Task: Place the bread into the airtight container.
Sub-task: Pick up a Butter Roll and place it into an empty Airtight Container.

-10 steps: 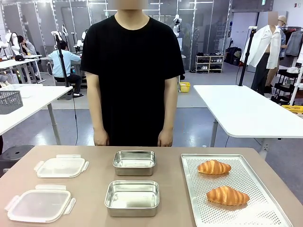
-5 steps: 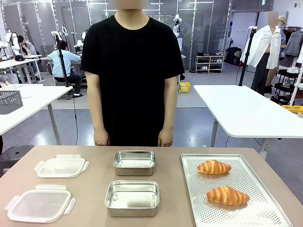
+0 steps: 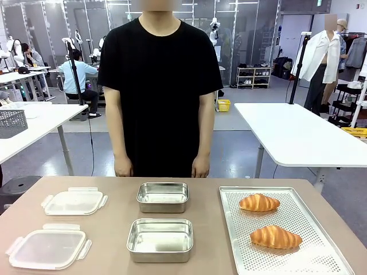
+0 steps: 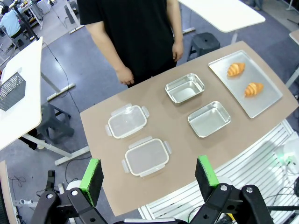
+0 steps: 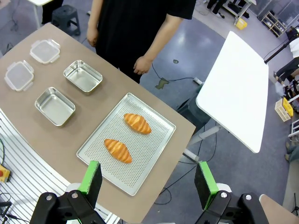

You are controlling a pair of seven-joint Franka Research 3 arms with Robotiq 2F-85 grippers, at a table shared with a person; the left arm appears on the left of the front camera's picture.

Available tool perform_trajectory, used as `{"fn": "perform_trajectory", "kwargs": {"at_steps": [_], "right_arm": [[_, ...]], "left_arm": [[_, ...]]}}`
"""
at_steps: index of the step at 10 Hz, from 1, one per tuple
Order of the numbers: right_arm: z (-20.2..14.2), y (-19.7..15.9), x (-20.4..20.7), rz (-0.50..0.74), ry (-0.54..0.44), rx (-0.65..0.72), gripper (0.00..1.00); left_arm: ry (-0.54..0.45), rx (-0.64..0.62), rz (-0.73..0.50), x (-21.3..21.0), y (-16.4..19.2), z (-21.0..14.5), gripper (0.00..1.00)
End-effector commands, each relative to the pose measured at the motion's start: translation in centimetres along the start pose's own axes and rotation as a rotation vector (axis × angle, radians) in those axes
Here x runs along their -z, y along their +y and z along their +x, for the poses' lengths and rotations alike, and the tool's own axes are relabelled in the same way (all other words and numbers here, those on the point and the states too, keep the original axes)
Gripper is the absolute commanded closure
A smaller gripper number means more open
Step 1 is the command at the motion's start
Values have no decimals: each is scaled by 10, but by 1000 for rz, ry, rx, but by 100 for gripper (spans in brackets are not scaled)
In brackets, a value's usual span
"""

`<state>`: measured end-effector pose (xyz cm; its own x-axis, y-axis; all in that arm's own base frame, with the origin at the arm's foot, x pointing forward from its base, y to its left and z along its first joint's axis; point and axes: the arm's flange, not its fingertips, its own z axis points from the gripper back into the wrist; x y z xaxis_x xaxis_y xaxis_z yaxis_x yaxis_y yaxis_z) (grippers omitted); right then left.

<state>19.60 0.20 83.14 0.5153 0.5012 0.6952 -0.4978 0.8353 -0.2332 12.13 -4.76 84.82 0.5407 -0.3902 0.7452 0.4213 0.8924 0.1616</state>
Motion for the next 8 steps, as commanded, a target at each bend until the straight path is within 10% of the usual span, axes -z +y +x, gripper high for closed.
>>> {"fn": "perform_trajectory", "kwargs": {"at_steps": [1, 8], "right_arm": [[0, 0, -1, 5, -4, 2, 0], [0, 0, 0, 0, 0, 0, 0]], "left_arm": [[-10, 5, 1, -6, -3, -1, 0], [-10, 5, 1, -6, -3, -1, 0]]}}
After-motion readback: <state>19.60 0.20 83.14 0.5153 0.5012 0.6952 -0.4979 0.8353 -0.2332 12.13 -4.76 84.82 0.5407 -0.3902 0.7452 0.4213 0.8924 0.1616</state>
